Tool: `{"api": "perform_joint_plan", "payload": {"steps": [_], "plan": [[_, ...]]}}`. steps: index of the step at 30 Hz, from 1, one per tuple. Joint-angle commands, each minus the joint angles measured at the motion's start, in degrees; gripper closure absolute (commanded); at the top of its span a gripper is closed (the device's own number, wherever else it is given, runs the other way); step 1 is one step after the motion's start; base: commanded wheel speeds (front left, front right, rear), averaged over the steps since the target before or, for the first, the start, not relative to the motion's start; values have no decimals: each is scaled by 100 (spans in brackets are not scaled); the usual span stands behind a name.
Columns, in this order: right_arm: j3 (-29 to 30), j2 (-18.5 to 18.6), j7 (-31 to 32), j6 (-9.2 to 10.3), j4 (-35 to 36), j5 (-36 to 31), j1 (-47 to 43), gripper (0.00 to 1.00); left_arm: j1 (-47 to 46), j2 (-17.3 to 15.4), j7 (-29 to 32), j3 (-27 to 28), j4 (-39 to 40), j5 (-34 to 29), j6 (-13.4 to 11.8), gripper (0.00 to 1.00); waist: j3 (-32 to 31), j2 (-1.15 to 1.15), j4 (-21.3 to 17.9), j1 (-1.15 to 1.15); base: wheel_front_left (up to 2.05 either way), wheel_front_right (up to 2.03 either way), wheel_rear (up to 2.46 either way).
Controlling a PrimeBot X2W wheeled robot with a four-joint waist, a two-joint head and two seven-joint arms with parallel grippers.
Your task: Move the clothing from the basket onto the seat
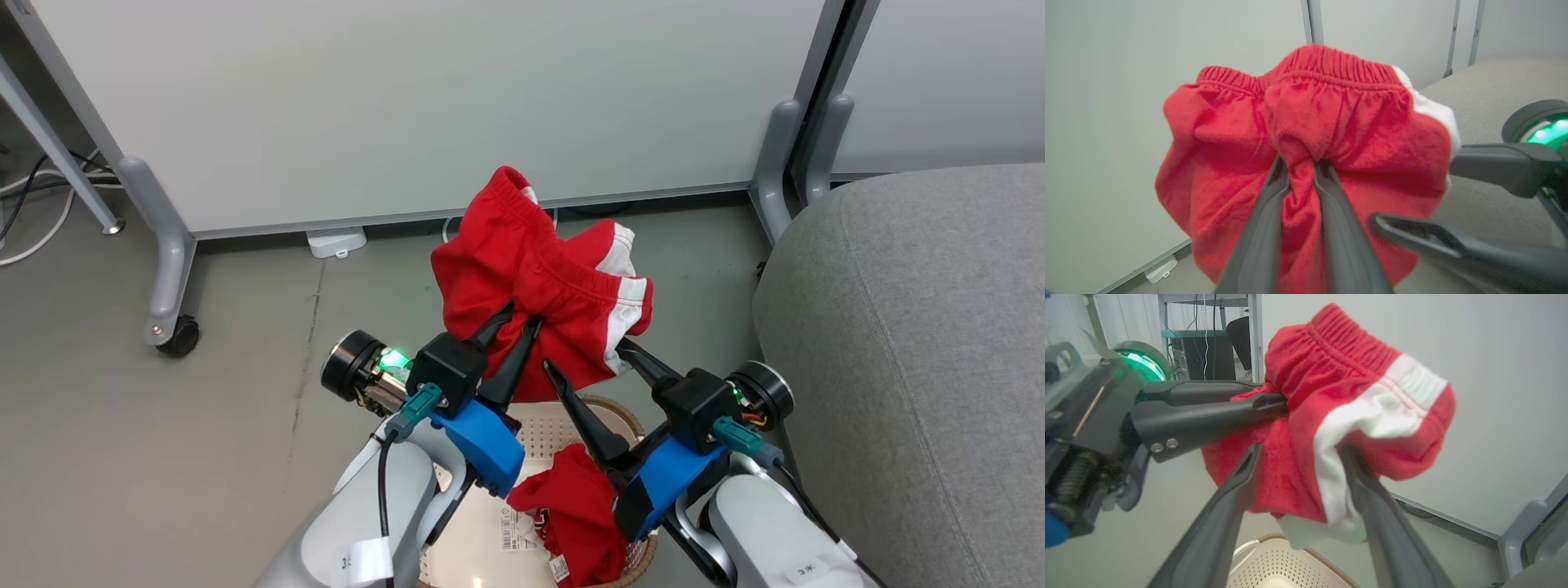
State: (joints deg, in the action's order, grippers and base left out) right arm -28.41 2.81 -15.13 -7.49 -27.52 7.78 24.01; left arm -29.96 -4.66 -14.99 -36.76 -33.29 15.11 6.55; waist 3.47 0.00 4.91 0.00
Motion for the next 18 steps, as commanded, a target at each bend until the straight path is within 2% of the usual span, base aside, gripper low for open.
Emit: {"api": "perform_joint_plan", "payload": {"steps": [1,4,6,18], "plan": [[-61,18,-5,-1,-166,53,190,0,-122,35,-29,-14,33,-13,29,100,34,0,23,0,0,0,0],[-160,15,-5,-1,-348,186,348,0,-130,64,-29,-29,55,1,40,100,61,0,40,0,0,0,0],[-219,17,-4,-1,-421,280,443,100,-139,80,-29,-41,63,2,53,100,75,0,46,0,0,0,0],[-353,15,-4,-1,-385,463,555,100,-169,123,-29,-10,17,-5,88,100,80,0,42,0,0,0,0]]}}
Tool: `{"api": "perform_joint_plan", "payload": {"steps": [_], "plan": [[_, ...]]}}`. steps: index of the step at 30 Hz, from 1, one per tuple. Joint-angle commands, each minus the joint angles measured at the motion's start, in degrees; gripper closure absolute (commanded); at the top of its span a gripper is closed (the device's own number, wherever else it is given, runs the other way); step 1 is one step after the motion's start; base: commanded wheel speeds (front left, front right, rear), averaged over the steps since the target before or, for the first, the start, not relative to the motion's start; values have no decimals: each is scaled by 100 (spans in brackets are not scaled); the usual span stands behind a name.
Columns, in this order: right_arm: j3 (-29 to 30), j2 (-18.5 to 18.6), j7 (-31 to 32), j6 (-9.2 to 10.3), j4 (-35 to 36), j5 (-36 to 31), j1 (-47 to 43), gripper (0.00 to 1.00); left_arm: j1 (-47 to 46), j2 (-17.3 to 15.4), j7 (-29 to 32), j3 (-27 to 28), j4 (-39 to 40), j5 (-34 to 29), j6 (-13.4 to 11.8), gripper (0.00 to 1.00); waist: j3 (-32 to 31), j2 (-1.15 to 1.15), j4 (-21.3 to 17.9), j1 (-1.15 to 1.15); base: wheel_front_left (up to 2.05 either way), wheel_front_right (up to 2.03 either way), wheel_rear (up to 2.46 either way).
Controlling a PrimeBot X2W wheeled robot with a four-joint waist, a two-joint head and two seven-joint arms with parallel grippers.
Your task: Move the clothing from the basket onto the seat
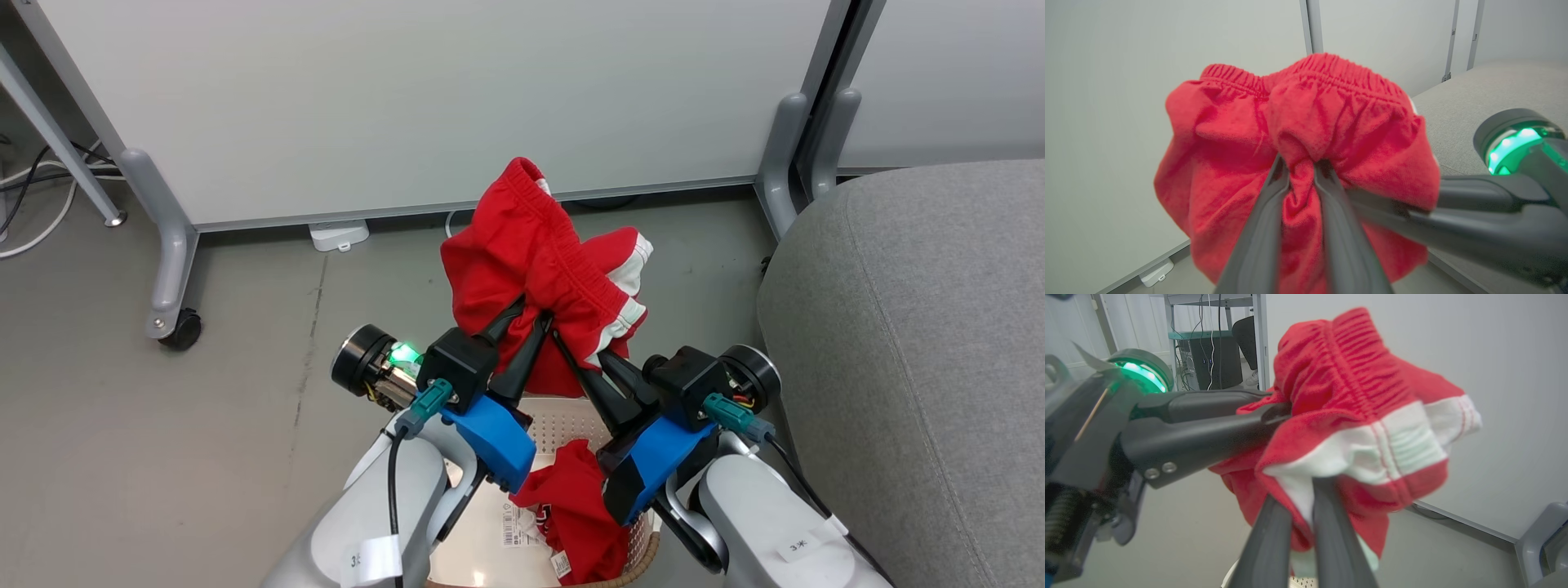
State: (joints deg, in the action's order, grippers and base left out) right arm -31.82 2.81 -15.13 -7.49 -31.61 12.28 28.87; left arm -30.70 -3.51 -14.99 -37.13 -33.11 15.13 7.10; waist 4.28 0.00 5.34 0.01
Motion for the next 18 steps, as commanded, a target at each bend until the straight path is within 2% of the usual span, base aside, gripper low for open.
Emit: {"api": "perform_joint_plan", "payload": {"steps": [1,18], "plan": [[-13,15,-4,-1,25,12,65,100,-92,10,-29,33,-2,-14,35,100,-1,0,-2,-1,0,0,0],[-17,14,-5,-1,91,9,61,100,-108,23,-29,70,-21,-89,51,100,43,0,-19,-1,0,0,0]]}}
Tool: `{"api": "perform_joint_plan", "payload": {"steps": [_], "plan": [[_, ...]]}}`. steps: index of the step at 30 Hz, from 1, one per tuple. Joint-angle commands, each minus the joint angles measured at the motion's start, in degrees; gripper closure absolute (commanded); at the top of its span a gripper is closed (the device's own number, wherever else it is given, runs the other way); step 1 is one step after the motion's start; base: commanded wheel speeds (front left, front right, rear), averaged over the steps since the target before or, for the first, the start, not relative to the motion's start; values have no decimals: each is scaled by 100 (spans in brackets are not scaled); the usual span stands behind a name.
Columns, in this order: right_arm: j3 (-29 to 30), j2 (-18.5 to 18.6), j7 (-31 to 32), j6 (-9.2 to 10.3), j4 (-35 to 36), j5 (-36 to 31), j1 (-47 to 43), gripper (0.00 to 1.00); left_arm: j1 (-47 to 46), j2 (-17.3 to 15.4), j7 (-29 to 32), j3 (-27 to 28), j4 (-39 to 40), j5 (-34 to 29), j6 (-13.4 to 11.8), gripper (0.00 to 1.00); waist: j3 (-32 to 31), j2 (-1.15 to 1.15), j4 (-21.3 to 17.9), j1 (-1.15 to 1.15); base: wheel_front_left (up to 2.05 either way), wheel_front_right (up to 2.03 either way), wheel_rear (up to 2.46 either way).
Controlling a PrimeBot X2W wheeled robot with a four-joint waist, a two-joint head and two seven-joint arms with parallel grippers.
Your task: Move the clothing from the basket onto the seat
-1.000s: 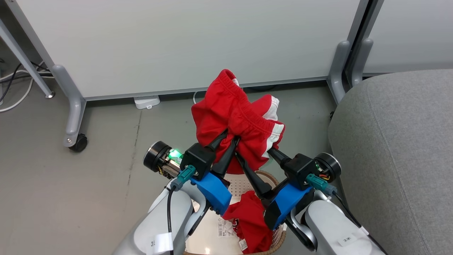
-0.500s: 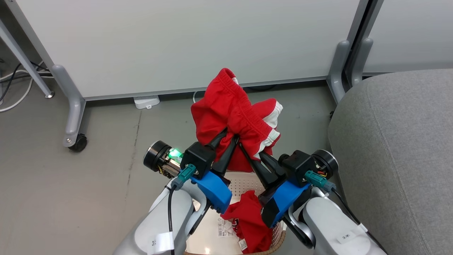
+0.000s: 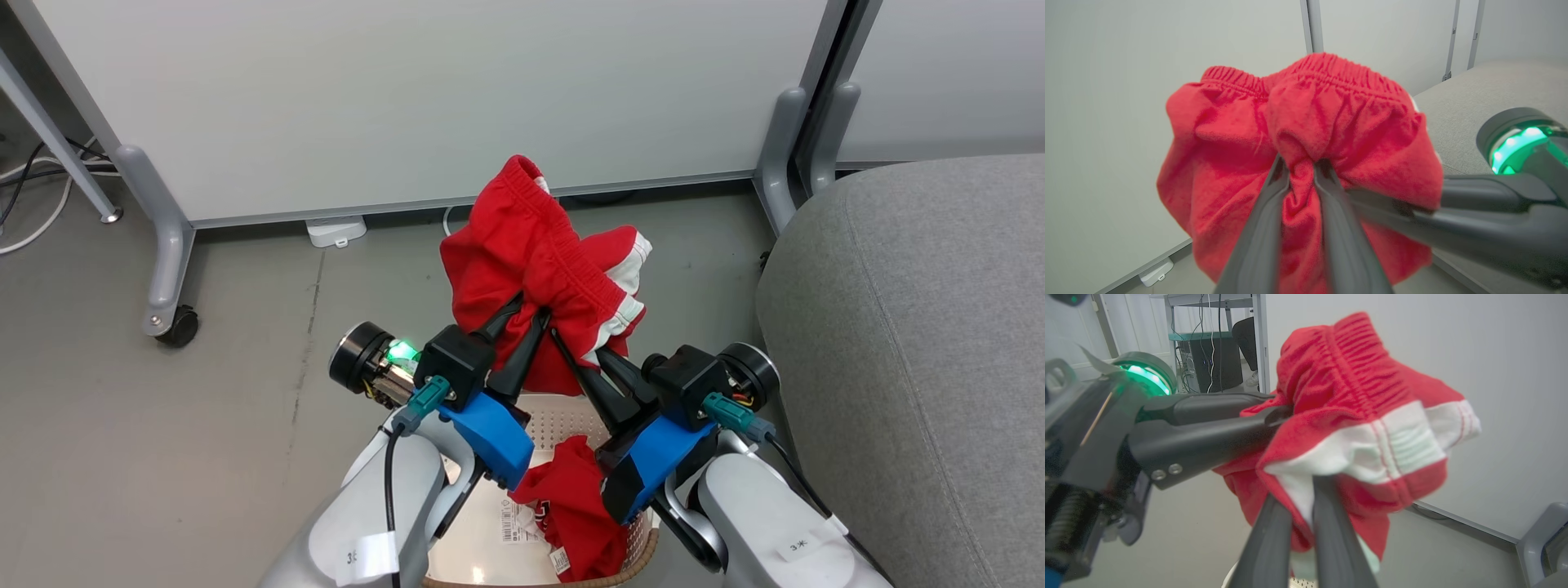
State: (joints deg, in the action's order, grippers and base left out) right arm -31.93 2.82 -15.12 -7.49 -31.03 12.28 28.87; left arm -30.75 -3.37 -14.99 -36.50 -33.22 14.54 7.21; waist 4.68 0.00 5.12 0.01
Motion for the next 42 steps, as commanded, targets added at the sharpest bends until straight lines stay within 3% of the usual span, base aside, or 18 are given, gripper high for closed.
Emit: {"api": "perform_joint_plan", "payload": {"steps": [1,2,3,24,42], "plan": [[0,13,-5,-1,33,6,63,100,-102,9,-29,41,3,-3,39,100,8,0,5,-1,0,0,0],[4,13,-5,-1,33,3,67,100,-102,9,-29,57,10,9,39,62,14,0,6,-1,0,0,0],[6,13,-5,-1,35,1,68,100,-101,10,-29,57,-8,5,24,0,16,0,6,-1,0,0,0],[482,16,-6,-1,121,-85,85,100,-137,-59,-28,186,100,-111,27,0,312,0,-240,-1,0,0,0],[1877,13,-6,-1,685,-473,-109,100,-116,-306,-23,141,430,-274,28,0,1021,0,-1442,-1,0,0,0]]}}
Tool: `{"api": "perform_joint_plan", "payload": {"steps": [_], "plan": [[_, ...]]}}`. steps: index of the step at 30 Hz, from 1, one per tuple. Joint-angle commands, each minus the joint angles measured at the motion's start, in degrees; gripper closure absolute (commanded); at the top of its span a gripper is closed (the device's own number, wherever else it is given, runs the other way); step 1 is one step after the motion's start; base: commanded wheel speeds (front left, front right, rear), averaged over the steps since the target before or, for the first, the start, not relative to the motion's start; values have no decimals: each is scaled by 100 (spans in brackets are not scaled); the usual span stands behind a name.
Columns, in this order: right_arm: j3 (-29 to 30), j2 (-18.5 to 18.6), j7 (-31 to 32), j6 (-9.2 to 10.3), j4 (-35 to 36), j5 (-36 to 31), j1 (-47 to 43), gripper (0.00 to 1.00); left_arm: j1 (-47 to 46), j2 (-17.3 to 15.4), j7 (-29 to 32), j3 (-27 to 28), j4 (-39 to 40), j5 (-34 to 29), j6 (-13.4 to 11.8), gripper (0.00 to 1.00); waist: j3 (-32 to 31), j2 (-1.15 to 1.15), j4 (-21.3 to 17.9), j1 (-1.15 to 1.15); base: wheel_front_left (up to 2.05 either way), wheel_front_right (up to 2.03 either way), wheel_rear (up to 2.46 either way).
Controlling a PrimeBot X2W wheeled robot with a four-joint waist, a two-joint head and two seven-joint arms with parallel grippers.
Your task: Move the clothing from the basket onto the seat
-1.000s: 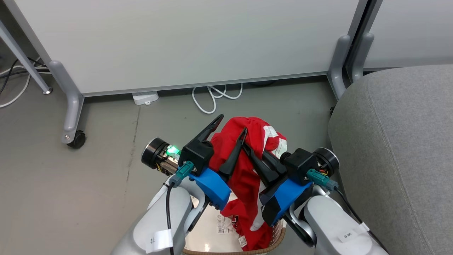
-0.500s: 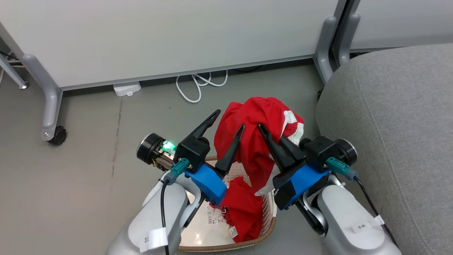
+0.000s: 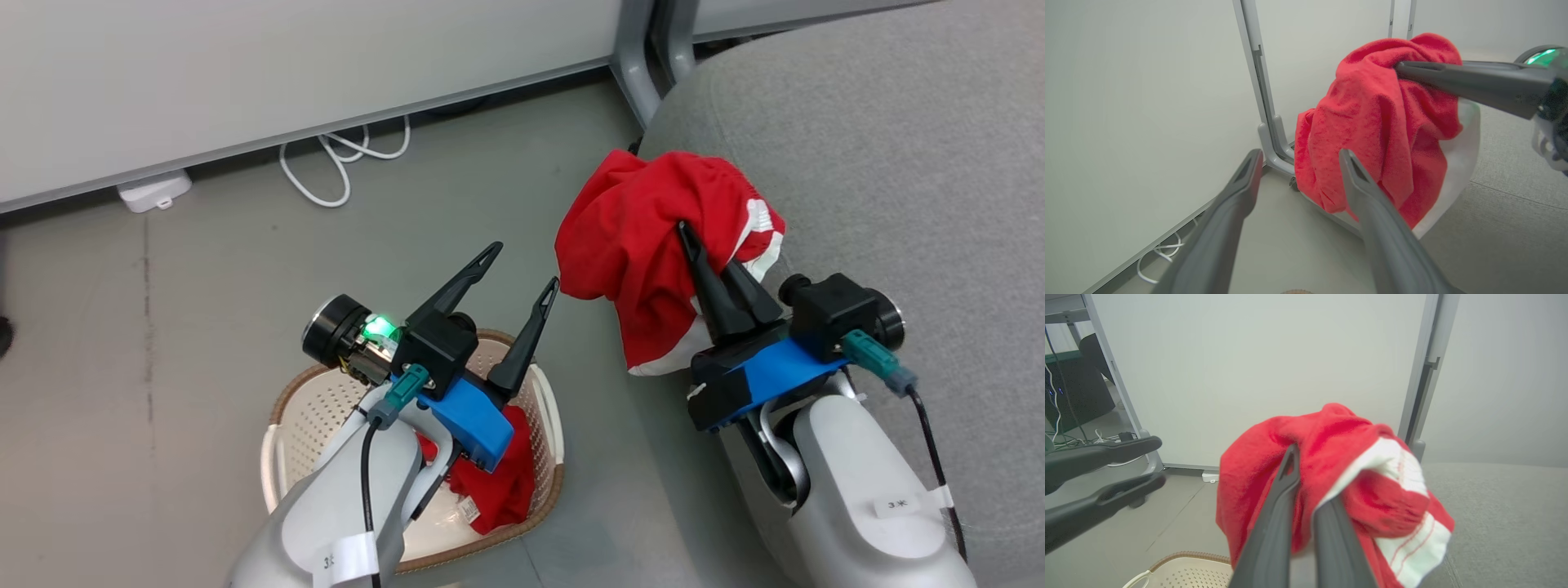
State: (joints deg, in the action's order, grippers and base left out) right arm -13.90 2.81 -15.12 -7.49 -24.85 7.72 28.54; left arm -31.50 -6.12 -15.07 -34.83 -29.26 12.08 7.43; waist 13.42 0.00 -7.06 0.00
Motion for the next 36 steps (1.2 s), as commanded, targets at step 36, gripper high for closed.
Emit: {"api": "perform_joint_plan", "payload": {"steps": [36], "plan": [[1683,11,-5,-1,1298,70,-1101,100,-577,-269,-16,-1384,291,183,5,0,793,0,-1707,0,0,0,0]]}}
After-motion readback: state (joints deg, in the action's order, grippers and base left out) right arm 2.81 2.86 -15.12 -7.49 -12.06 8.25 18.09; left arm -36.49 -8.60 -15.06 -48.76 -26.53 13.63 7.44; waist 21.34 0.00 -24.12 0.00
